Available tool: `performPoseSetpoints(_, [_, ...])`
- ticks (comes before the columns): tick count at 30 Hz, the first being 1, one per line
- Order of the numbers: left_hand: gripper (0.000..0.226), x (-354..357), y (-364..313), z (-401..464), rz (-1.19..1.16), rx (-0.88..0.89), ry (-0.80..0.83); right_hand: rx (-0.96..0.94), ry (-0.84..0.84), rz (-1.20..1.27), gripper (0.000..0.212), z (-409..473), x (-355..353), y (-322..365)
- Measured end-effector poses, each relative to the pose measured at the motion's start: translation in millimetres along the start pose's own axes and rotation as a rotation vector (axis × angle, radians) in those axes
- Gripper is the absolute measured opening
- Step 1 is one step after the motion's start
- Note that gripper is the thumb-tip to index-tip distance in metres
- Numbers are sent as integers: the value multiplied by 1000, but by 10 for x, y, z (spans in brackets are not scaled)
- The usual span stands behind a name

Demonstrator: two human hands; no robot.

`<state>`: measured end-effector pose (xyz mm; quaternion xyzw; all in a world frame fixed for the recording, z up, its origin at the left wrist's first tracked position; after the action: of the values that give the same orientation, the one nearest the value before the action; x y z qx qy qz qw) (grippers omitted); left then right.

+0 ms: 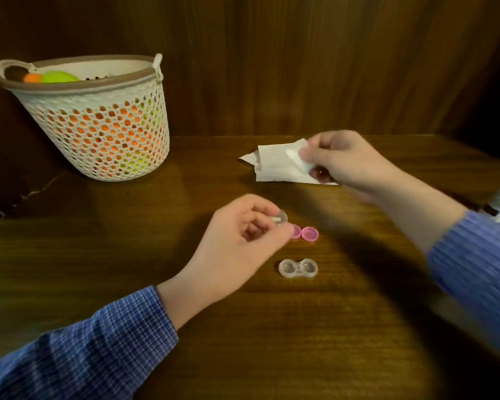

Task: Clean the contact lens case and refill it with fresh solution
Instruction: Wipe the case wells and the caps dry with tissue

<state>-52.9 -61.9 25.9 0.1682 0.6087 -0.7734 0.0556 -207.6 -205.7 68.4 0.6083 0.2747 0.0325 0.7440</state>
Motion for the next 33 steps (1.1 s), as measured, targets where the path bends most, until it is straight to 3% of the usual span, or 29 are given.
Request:
performPoseSetpoints(4, [29, -7, -12, 3, -104, -66, -21, -43, 153, 106, 15, -679, 427, 19])
performPoseSetpoints(8, [12, 74, 10, -10, -106, -83, -19, -39, 135, 101, 9, -936, 555, 13])
performPoseSetpoints(17, [16, 47, 6, 10, -160, -59, -38, -105, 222, 111, 10, -975, 612, 84])
performPoseSetpoints(22, [19, 103, -24, 45, -483, -50, 39, -225, 232, 124, 14, -991, 574, 205])
performPoseSetpoints(25, [21, 147, -13, 43, -563, -57, 96, -271, 242, 123, 16, -1009, 559, 235])
performPoseSetpoints(29, [18, 152, -2, 28, -525, -70, 130, -309, 228, -7, 18, -1026, 529, 245])
performPoseSetpoints(33, [22, 47, -37, 12, -270, 9, 53, -285, 236, 12, 12, -1021, 549, 226])
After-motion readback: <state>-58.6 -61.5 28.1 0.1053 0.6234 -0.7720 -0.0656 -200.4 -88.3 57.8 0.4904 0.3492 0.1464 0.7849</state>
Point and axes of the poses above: each hand's wrist, its own z-axis towards the middle knuckle, its own x-axis out of the palm, y = z × x, the point moved 9 cm from there along z, towards the middle knuckle, and after that the axes turned 7 degrees about y, right-handed, at the moved point
